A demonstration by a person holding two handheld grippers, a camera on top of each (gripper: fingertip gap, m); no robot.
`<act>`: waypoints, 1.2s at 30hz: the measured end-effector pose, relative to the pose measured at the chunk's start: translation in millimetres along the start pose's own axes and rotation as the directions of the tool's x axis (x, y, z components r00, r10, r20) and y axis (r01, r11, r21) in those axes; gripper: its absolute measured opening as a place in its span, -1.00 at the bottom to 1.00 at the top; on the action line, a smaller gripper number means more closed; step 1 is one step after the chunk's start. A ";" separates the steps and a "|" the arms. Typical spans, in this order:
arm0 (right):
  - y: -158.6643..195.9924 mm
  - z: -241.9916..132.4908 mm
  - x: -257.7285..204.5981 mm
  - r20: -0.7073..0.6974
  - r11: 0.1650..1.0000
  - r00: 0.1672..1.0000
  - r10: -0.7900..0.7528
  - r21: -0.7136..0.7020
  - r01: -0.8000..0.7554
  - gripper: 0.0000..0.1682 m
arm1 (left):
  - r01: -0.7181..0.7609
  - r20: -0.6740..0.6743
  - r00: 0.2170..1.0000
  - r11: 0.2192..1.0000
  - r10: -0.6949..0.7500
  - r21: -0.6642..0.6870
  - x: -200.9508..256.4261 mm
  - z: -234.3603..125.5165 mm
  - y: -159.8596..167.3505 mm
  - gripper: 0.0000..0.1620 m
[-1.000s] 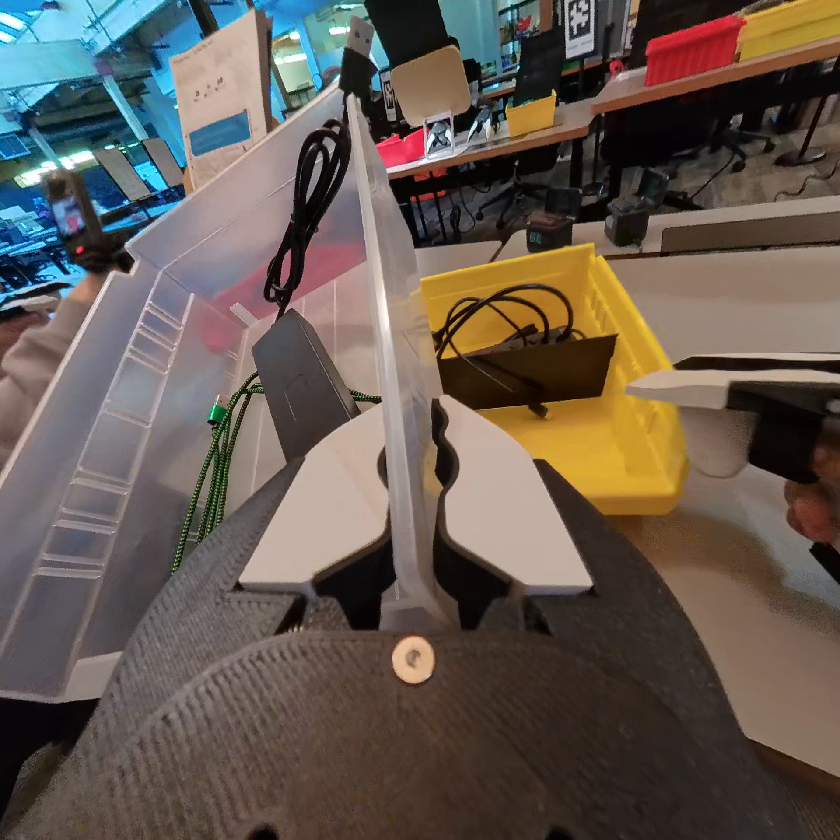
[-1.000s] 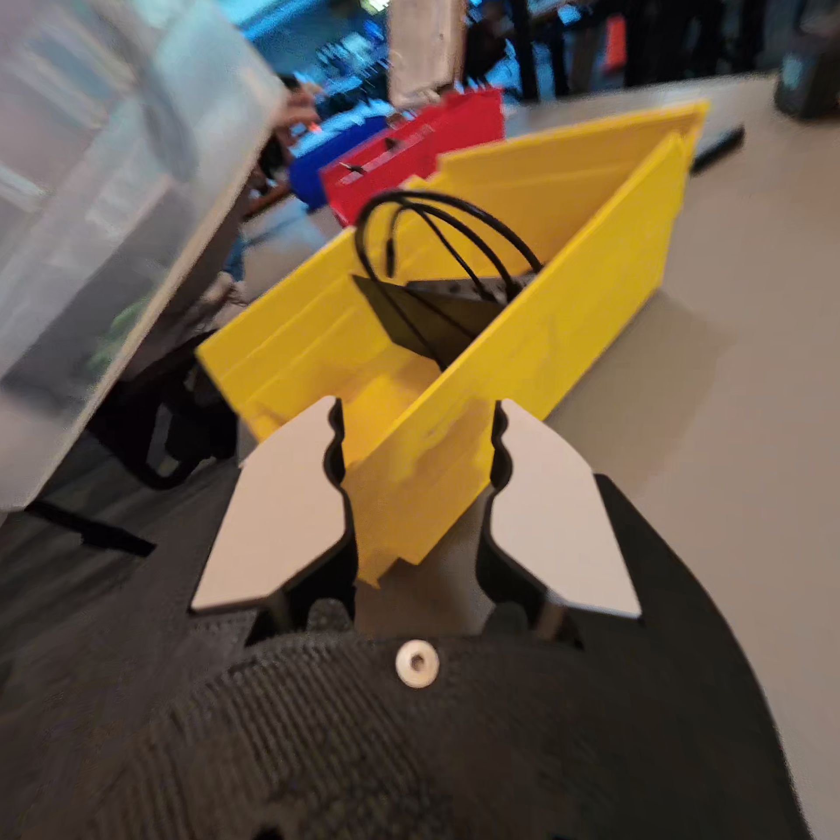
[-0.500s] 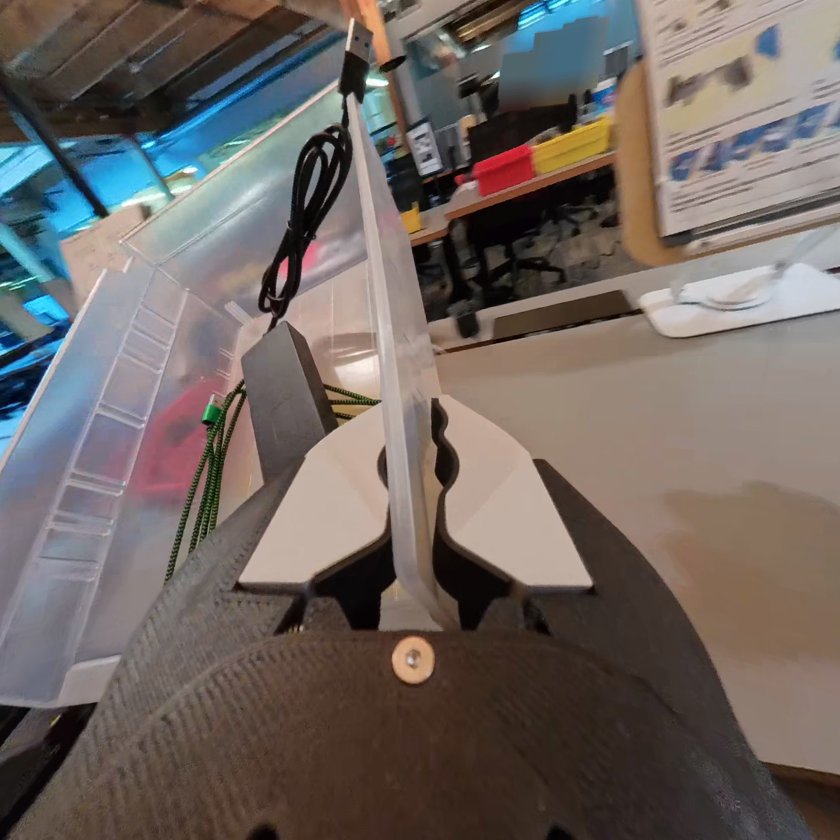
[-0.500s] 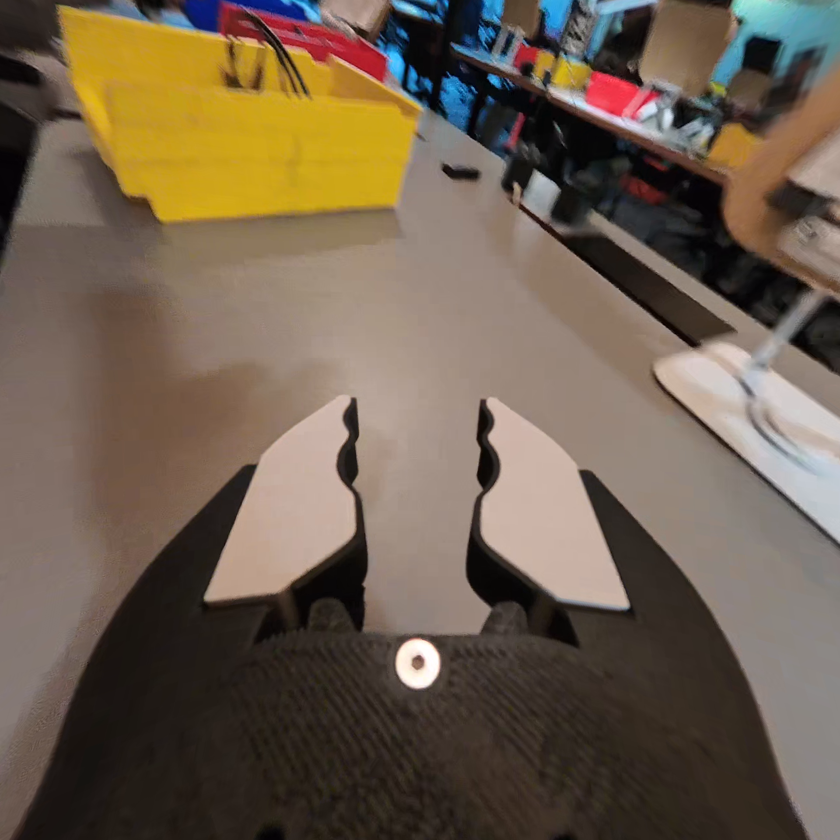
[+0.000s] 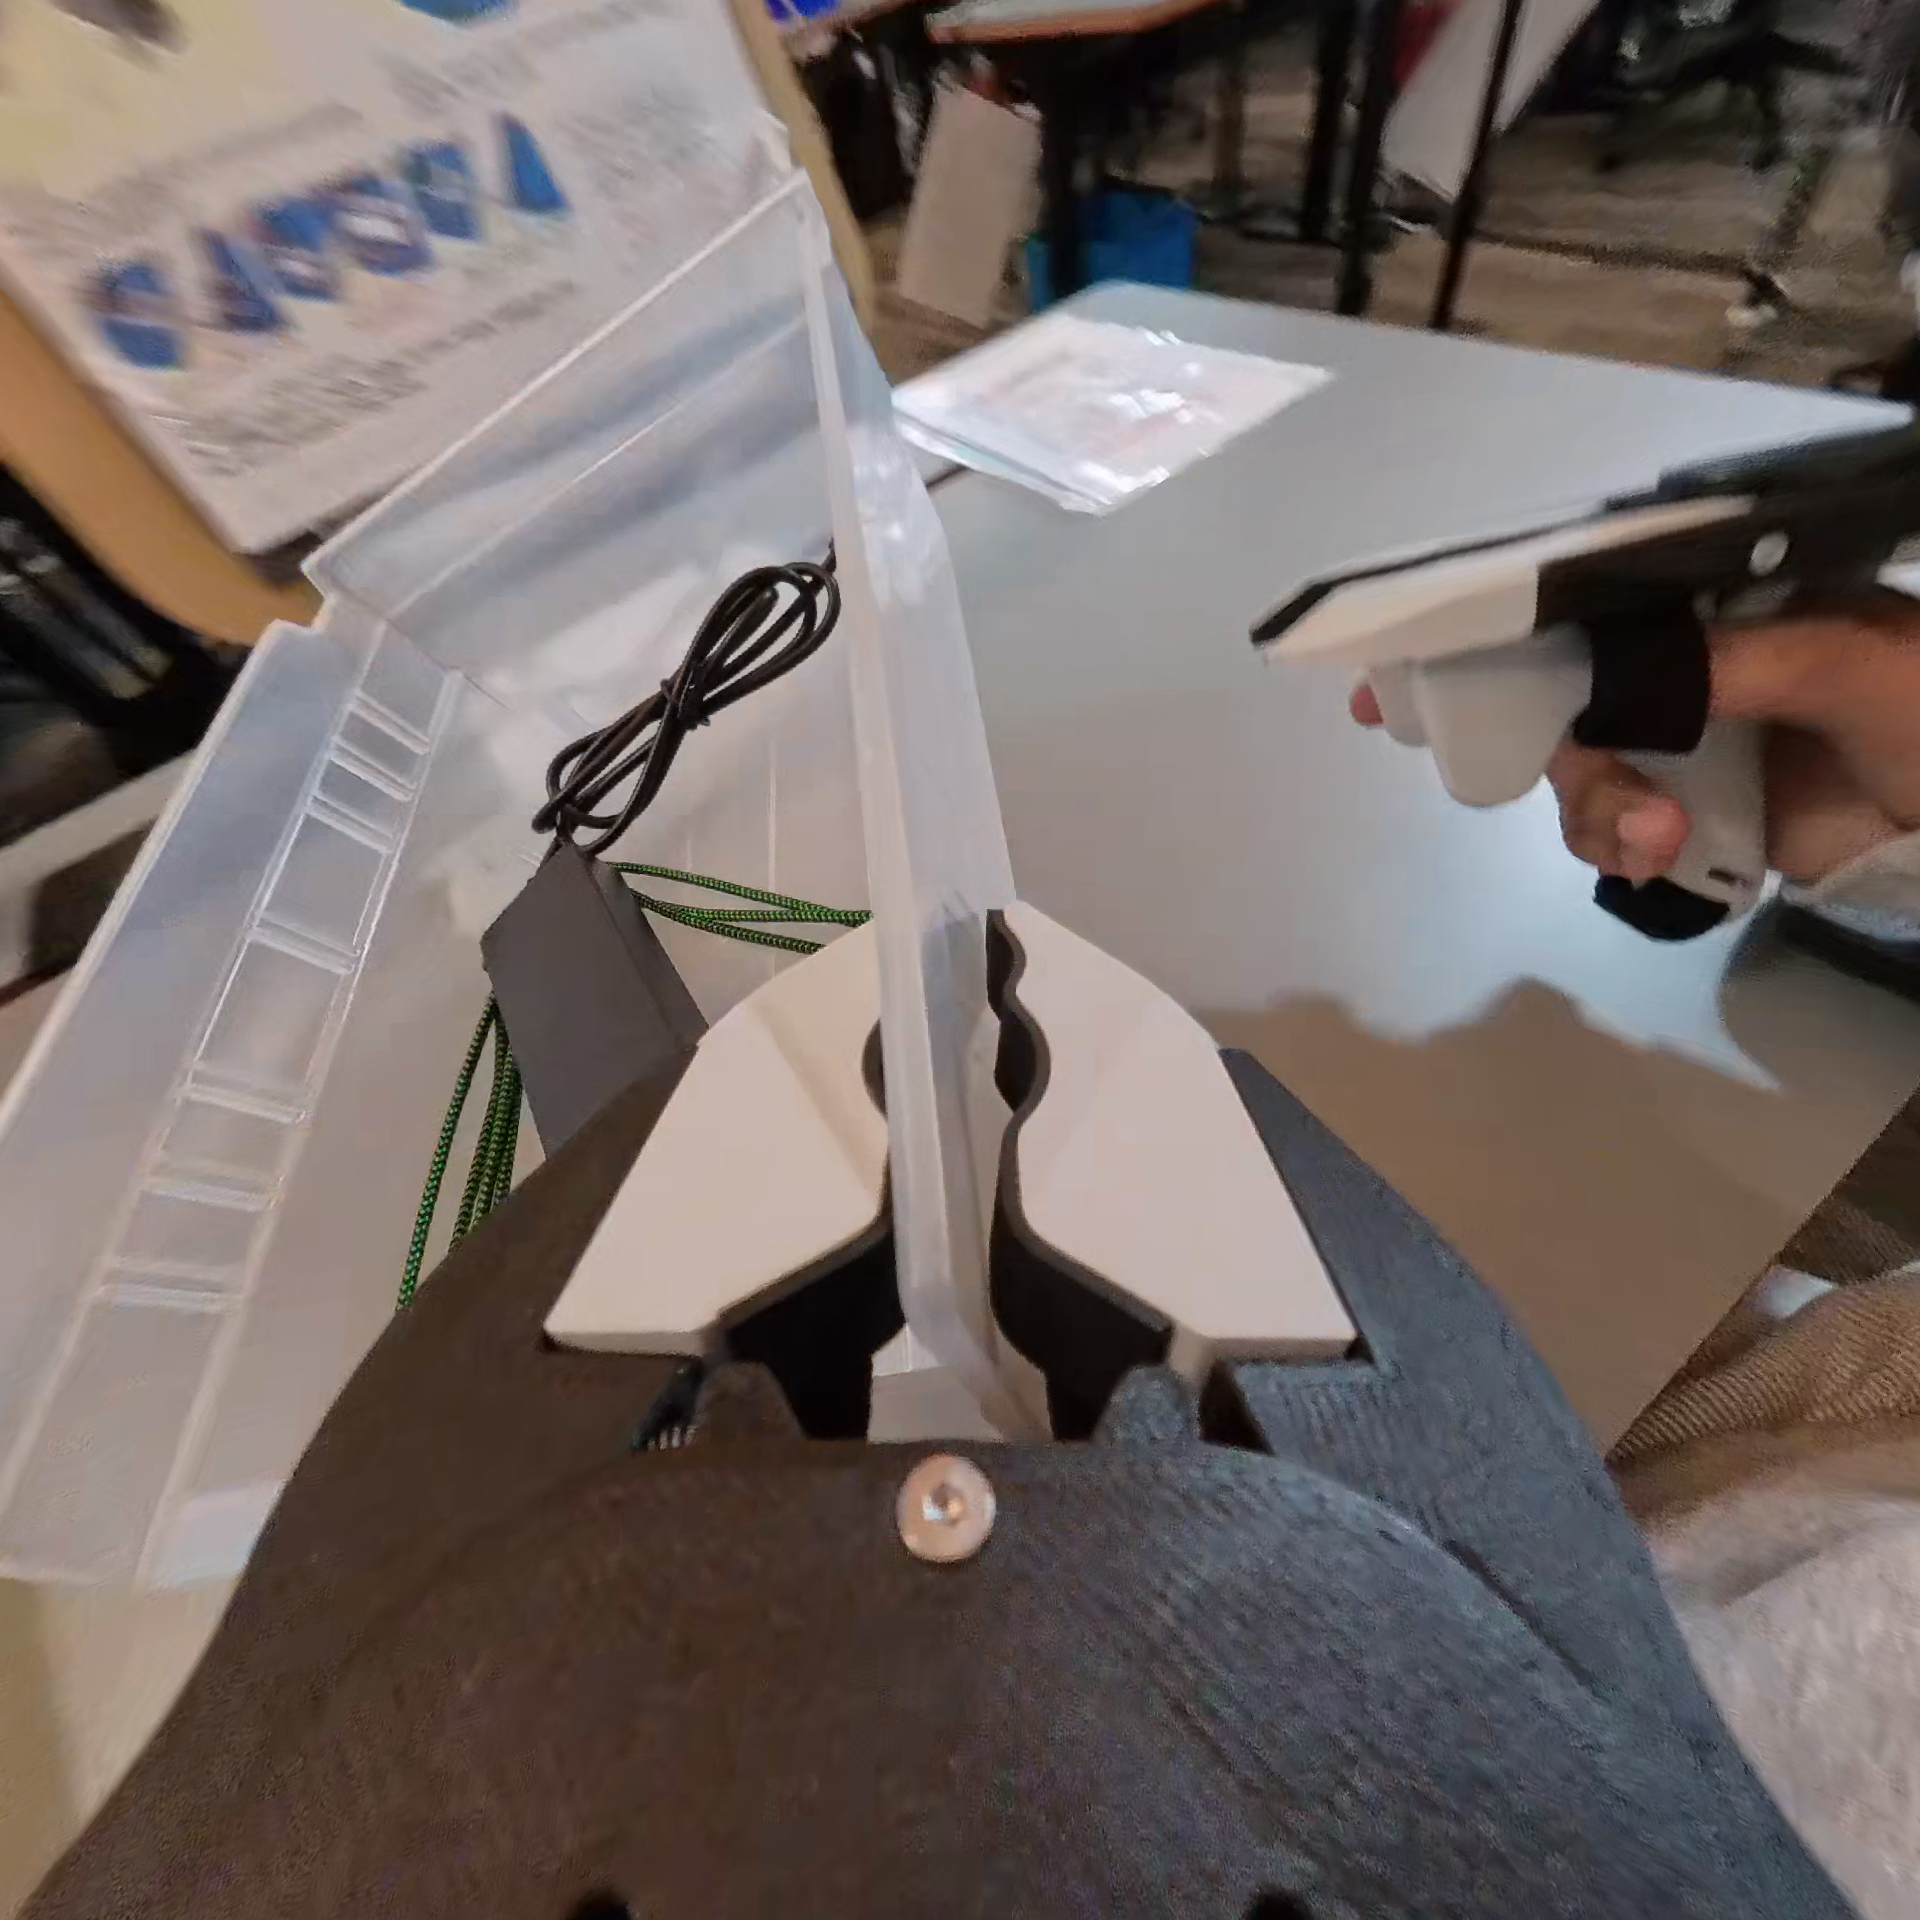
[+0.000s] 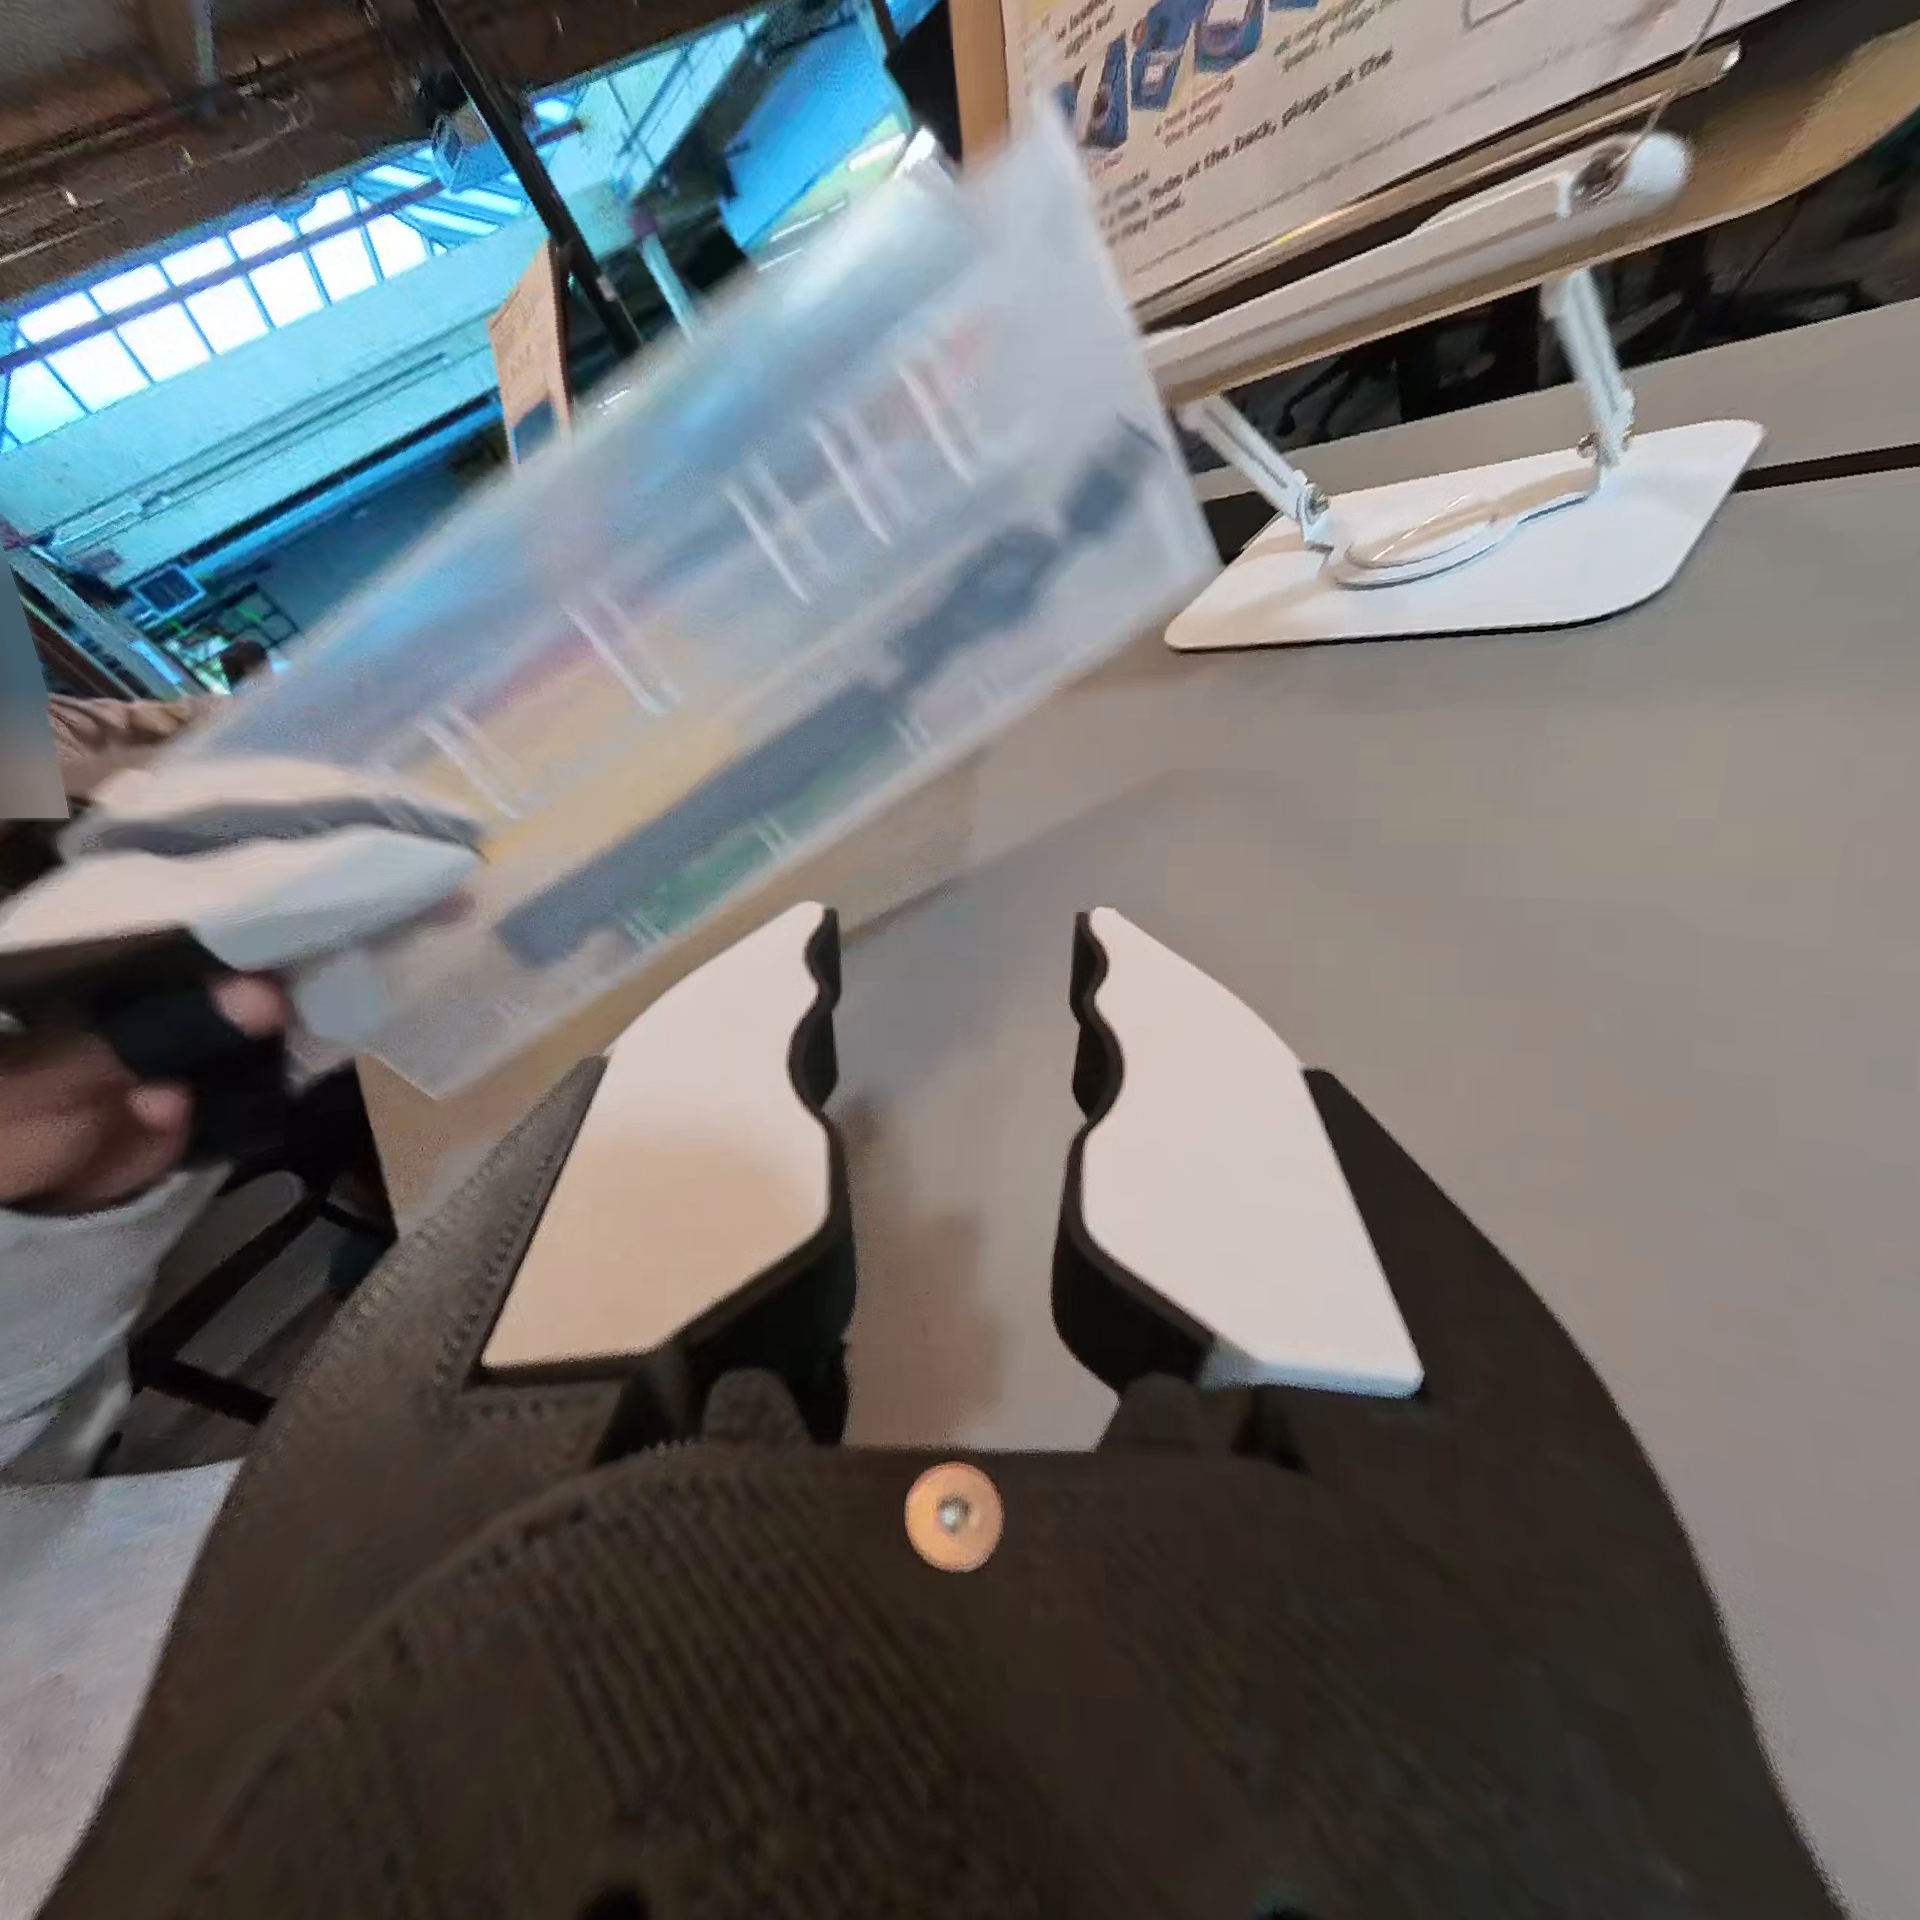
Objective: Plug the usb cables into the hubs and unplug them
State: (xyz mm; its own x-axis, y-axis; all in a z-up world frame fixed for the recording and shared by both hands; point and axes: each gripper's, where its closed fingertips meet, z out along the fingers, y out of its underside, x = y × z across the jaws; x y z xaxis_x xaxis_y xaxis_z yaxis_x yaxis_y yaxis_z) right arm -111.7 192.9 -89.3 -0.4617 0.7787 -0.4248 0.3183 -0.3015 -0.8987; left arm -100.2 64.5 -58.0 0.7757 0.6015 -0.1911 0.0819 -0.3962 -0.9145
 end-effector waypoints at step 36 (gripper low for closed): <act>38.7 -61.6 57.3 -0.454 0.985 0.882 -0.125 -0.162 0.056 0.21 | 0.446 -0.410 0.835 0.888 -0.366 0.116 23.9 32.0 34.8 -0.19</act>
State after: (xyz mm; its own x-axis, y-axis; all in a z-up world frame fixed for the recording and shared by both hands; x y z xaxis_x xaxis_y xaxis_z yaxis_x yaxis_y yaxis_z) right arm -74.8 259.8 -141.8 -0.0711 0.9744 -0.2132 0.4220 -0.1643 -0.8916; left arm -98.8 87.3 -105.9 0.8749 0.3626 0.3210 0.3456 -0.0032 -0.9384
